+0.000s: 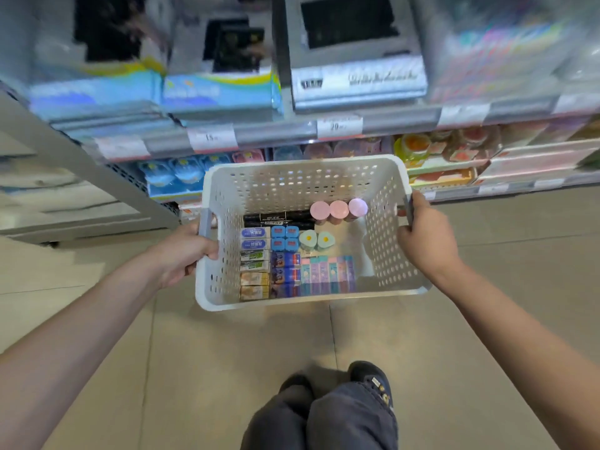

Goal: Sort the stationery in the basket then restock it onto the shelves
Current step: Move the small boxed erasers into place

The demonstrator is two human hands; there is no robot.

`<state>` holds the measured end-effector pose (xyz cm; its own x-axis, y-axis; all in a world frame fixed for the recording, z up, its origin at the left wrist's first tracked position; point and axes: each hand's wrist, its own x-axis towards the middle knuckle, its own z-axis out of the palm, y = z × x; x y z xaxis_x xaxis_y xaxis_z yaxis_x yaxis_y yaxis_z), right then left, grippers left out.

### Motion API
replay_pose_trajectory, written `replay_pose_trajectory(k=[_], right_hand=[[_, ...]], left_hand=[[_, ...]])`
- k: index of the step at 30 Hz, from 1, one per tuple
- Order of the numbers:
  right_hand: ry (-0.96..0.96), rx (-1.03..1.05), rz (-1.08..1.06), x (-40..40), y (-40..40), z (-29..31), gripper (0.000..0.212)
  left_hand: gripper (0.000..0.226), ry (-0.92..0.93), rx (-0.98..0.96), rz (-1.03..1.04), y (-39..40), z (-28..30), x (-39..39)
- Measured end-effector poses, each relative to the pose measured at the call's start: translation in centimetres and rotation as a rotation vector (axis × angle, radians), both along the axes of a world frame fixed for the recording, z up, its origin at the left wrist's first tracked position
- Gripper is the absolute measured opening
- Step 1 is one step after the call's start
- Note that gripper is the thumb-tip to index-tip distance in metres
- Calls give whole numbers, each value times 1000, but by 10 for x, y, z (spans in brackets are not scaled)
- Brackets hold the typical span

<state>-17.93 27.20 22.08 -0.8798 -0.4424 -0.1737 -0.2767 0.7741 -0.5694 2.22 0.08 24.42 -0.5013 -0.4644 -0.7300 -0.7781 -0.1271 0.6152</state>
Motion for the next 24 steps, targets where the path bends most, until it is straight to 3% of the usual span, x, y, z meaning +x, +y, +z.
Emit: replay_pose_trajectory(k=[6, 12, 16, 24], right_hand=[[68, 4, -6, 7, 23, 145, 30], [415, 51, 60, 8, 55, 272, 61], [518, 29, 183, 14, 73, 356, 52], [453, 88, 204, -16, 130, 465, 38]], left_hand=[[50, 16, -15, -31, 15, 146, 1], [56, 40, -55, -64, 38, 277, -8], [31, 96, -41, -127, 70, 354, -21], [36, 148, -15, -233, 132, 446, -66]])
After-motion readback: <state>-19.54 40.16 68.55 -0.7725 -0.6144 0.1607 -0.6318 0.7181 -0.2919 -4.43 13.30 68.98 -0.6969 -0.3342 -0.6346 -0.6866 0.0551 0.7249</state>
